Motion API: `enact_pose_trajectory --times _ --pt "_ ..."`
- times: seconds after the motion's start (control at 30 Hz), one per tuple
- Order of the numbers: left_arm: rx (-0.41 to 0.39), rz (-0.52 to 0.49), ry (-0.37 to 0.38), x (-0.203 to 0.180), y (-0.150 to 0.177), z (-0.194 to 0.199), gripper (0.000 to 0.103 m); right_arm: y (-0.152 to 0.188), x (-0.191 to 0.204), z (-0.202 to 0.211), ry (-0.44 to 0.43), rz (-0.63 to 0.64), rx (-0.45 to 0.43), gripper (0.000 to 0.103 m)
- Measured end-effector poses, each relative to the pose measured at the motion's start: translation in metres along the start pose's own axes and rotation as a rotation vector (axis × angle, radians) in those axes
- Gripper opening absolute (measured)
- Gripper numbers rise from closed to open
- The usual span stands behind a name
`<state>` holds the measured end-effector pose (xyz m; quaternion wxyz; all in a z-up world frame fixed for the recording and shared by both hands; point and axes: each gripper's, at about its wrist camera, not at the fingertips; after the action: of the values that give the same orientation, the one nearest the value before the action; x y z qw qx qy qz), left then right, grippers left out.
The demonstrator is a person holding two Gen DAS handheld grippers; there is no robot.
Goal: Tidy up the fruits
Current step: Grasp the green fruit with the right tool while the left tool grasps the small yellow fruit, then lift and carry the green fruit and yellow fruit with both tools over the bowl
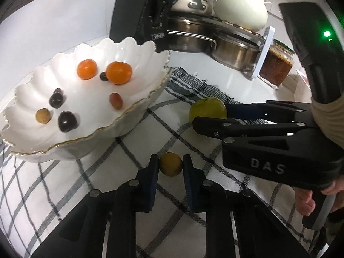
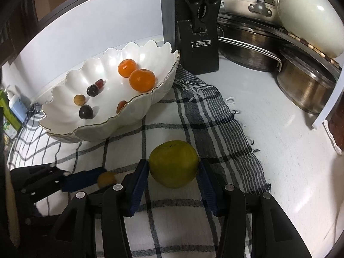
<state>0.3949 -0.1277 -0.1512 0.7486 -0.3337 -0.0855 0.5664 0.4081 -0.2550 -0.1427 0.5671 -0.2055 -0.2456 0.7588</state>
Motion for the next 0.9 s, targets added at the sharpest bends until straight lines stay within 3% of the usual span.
enact_pose_trajectory --times 0.53,0.9 --pt "-0.061 0.054 -0.016 0.007 0.003 0.032 0.023 0.011 0.012 0.012 0.037 0.022 -0.038 0.049" --pt "-0.138 0.090 -0.014 0.014 0.001 0.068 0.023 0.016 0.027 0.052 0.037 0.022 -0.107 0.049"
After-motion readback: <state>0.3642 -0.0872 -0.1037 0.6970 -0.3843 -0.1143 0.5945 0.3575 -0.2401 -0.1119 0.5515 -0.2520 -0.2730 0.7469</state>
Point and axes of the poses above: each gripper's, at about its wrist camera, not at the fingertips, and z roughly against the way its jaws point, x to its left, y to its underside, and after that the axes turned 14 degrees about z, right-handed
